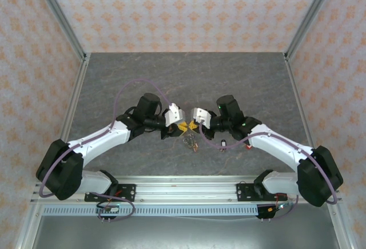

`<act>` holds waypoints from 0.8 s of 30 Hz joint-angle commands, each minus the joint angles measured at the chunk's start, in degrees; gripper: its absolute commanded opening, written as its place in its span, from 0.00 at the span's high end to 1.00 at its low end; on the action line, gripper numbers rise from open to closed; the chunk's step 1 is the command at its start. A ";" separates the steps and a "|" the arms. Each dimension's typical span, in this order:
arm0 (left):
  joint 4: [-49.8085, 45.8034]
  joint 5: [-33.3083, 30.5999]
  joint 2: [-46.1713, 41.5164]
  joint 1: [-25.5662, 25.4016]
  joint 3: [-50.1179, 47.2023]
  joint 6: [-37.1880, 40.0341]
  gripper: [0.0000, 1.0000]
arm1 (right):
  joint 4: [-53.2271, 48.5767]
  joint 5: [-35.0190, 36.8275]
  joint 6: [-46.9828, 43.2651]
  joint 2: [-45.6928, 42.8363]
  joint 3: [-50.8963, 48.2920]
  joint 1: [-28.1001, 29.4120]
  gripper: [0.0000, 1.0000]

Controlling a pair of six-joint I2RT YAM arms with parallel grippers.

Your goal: Put the keys on the keyring

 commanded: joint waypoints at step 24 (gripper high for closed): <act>4.45 -0.48 1.06 -0.97 0.53 -1.41 1.00 | 1.38 -0.85 3.55 -2.67 0.60 -0.15 0.90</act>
